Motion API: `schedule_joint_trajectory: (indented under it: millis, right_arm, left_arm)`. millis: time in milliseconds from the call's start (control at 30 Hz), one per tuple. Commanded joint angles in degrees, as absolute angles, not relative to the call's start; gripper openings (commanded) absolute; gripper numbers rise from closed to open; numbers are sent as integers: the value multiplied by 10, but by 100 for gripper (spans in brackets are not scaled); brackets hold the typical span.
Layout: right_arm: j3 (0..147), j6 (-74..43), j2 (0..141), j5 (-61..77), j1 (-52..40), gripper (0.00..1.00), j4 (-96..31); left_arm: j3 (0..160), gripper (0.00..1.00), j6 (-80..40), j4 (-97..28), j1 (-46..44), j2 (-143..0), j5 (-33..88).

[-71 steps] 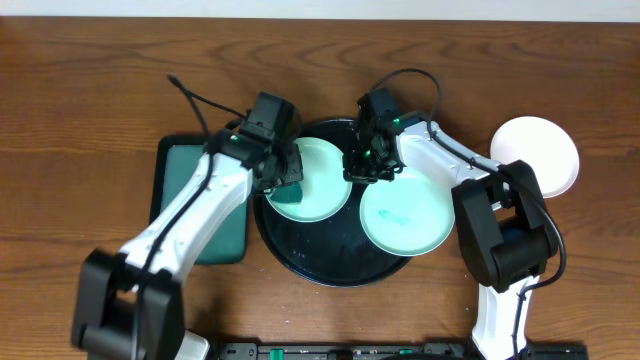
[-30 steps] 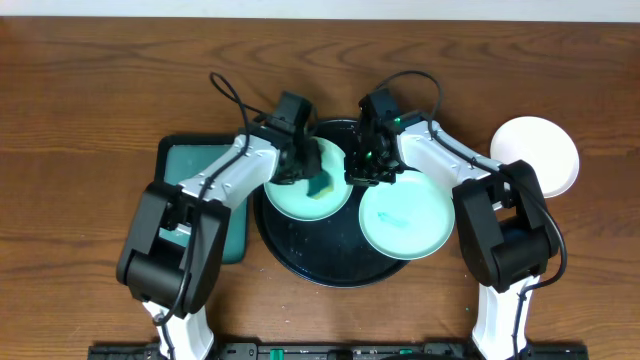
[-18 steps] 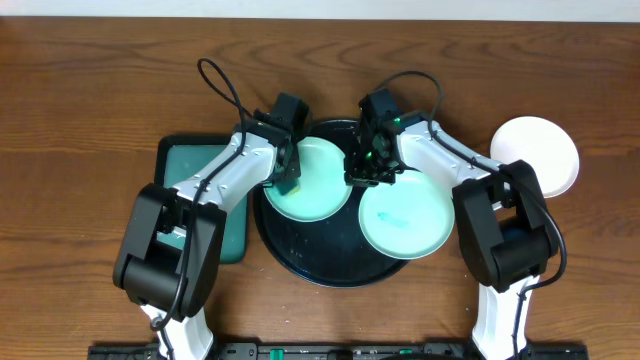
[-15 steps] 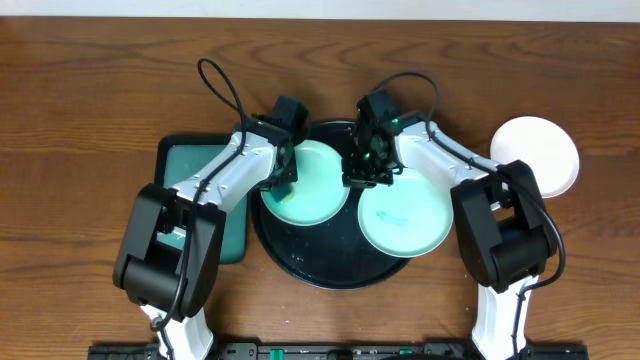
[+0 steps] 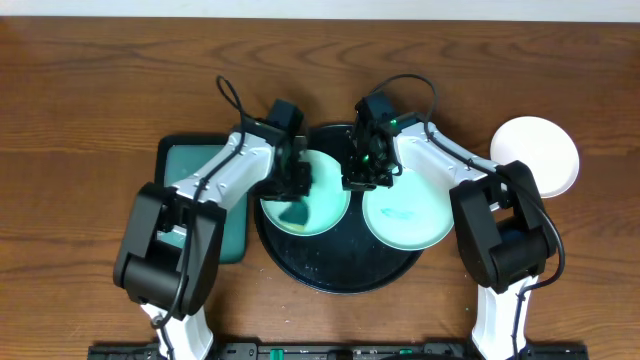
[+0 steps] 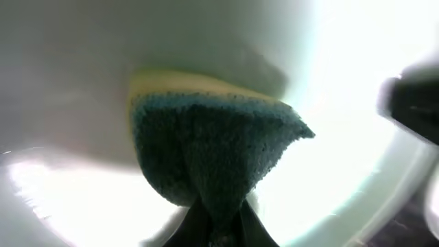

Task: Clean dirty plates on tray and stack at the side
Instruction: 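Scrub the upper pale green plate with the sponge in the left gripper, then return the sponge to the water tray with the left gripper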

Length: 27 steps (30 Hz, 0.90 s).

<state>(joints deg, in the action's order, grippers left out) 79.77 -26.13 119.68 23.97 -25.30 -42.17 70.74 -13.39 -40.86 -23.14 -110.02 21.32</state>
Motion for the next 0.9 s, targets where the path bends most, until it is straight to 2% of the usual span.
schedule_joint_trajectory:
  millis: [0,200,467,867]
  right_arm:
    - [790,-265,1215,221,-252,1,-426]
    - [790,-261,1215,221,-252,1,-431]
    - [790,-261,1215,221,-252,1,-434]
    - [790,-261,1215,221,-252,1,-433]
  left_arm:
    - [697,7,-126,-384,-263,-1120,334]
    - [697,7,-143,-333,-275,-1120,375]
    - [709,7,-179,-347,-242,-1098,343]
    - [712,7,-215,-470,-199,-925,121]
